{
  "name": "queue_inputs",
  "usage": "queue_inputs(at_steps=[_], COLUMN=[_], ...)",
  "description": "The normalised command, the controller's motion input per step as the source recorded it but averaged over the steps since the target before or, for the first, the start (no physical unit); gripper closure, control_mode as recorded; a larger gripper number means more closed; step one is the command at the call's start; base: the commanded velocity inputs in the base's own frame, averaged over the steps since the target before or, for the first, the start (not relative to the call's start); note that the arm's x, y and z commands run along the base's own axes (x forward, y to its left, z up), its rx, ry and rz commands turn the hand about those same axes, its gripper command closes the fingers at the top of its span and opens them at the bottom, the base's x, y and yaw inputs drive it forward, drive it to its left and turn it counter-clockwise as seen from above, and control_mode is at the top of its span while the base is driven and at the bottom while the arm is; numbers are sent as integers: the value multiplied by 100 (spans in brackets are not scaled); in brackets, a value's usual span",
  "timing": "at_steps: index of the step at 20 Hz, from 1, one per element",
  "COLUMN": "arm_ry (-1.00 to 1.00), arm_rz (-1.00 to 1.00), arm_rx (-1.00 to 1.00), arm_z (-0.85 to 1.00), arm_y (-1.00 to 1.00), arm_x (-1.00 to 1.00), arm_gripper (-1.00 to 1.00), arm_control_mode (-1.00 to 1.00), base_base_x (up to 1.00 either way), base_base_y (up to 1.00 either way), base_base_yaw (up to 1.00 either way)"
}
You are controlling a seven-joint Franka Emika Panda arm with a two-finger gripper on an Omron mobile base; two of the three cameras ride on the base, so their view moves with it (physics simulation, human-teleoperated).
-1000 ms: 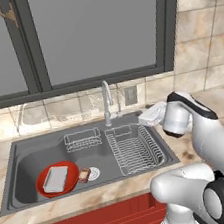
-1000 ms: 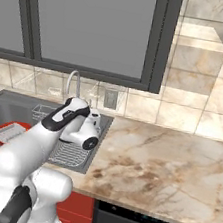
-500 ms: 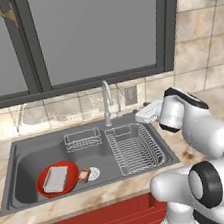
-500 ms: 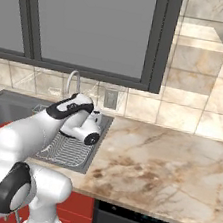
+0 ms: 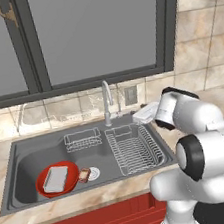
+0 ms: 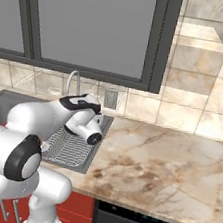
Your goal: Pick the bowl and tupperware and place them in the sink. Then turn on the water.
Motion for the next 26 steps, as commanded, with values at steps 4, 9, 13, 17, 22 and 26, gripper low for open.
queue_inputs(at_steps=[4, 9, 13, 17, 22, 26], arm_ry=[0, -1, -1, 0, 0, -2], arm_rz=[0, 0, -4, -7, -9, -8], arm_rx=[0, 0, 0, 0, 0, 0], arm_z=[-29, -8, 0, 0, 0, 0], arm_y=[0, 0, 2, 5, 10, 17], arm_x=[12, 10, 12, 9, 17, 12], arm_gripper=[-100, -100, -100, -100, -100, -100], arm_control_mode=[-100, -100, -100, -100, -100, -100], base_base_x=[0, 0, 0, 0, 0, 0], base_base_y=[0, 0, 0, 0, 0, 0], base_base_yaw=[0, 0, 0, 0, 0, 0])
